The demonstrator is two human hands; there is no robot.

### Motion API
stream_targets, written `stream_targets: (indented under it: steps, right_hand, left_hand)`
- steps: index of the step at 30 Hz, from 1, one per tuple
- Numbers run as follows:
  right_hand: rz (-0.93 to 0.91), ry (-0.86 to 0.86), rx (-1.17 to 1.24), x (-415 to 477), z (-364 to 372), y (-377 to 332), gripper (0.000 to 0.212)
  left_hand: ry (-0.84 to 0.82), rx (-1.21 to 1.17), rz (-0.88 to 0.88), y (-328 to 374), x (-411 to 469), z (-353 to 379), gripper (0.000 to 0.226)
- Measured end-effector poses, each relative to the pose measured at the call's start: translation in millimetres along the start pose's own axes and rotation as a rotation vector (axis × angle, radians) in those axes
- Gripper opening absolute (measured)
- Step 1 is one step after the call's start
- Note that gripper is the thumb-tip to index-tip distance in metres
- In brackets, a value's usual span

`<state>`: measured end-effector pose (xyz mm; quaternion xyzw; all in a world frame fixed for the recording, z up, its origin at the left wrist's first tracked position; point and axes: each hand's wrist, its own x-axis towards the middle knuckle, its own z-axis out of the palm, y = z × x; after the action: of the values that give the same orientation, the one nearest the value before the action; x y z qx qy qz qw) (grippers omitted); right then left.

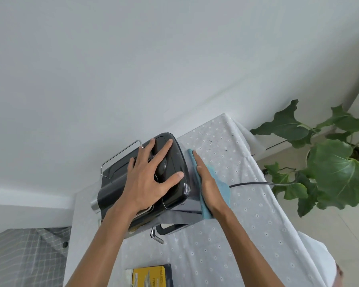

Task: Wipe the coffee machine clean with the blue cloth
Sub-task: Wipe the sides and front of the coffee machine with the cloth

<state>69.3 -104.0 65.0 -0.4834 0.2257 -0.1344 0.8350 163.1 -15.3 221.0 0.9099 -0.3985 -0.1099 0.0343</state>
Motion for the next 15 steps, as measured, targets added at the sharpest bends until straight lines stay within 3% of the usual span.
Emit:
stream_targets:
  steps: [5,8,10,13,15]
  right_hand:
    - [-0.132,-0.107,-0.025,24.0,12.9,-27.2,0.051]
    - [-0.051,-0.180,-0.020,69.6,1.3,-28.4,0.052]
    - [0.036,-0.127,-0.004,65.8,-5.5,-20.2,0.049]
    - [0.028,0.124,0.076,18.2,-7.6,7.5,0.046]
    - [-0.107,0.031,0.047,-2.2,2.3,5.1,0.049]
  left_hand:
    - [0.011,0.000,0.000,-0.2,-0.7,1.9,0.081]
    - [0.029,-0.018,-0.006,1.6,-0.7,2.4,0.081]
    - [0.035,-0.014,-0.013,3.2,-1.3,2.1,0.080]
    - [0.045,-0.023,-0.013,4.1,-2.9,2.9,0.080]
    - [0.052,-0.017,-0.011,3.5,-1.3,3.6,0.080]
